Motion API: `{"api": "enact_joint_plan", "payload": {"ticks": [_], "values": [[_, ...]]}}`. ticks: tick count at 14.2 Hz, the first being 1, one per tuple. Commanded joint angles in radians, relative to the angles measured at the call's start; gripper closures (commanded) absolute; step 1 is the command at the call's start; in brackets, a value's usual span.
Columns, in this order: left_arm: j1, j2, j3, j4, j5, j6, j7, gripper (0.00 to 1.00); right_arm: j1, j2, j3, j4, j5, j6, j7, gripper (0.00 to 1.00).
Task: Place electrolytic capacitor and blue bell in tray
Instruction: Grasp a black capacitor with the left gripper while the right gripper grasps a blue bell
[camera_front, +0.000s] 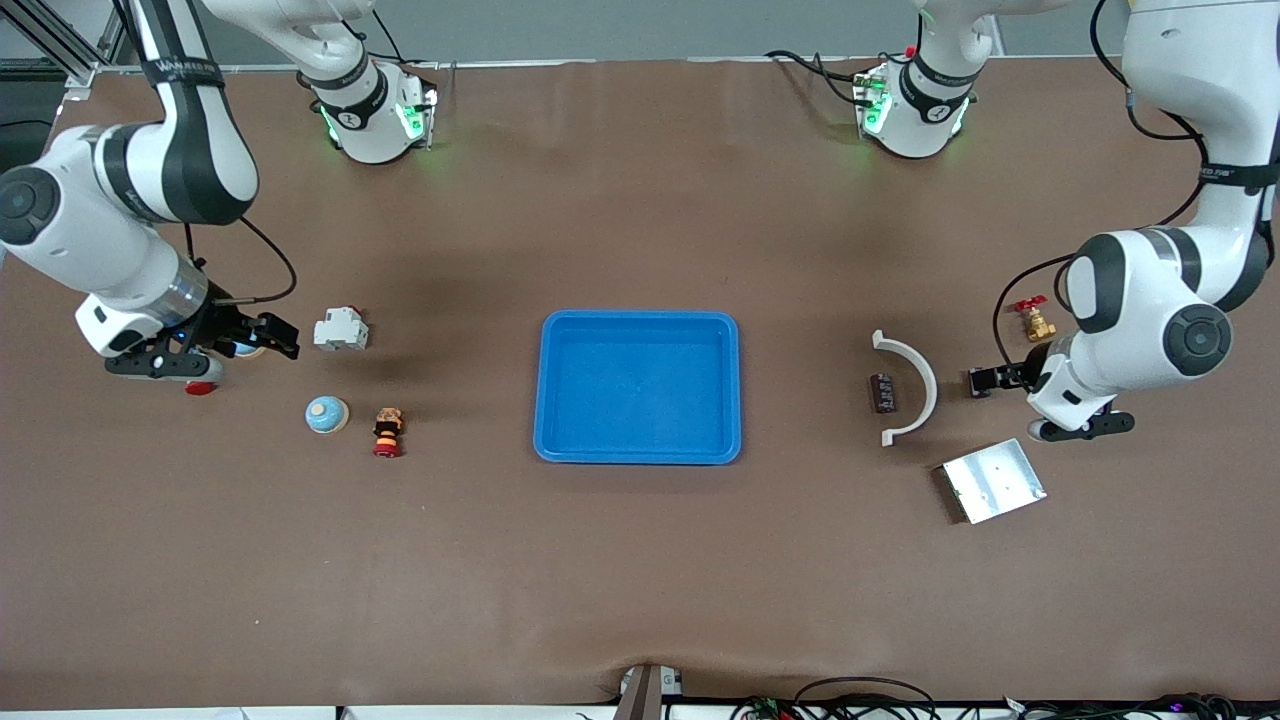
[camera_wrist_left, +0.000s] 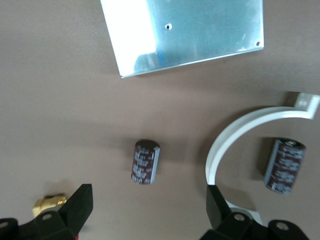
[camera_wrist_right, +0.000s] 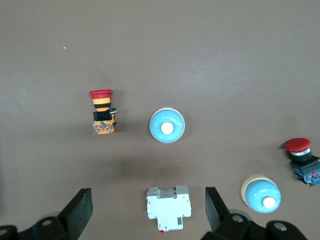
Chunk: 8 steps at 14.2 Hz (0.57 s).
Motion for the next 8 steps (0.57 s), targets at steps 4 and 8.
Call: {"api": "enact_joint_plan", "payload": {"ticks": [4, 8], "values": [[0.002, 0.052, -0.002, -0.056, 0.021, 0.111, 0.004, 0.0, -0.007, 0.119, 0.003, 0.003, 0.011, 0.132, 0.005, 0.0], [0.003, 0.099, -0.002, -0.047, 0.021, 0.136, 0.007, 0.0, -0.023, 0.21, 0.003, 0.004, 0.009, 0.228, -0.006, 0.0]]}}
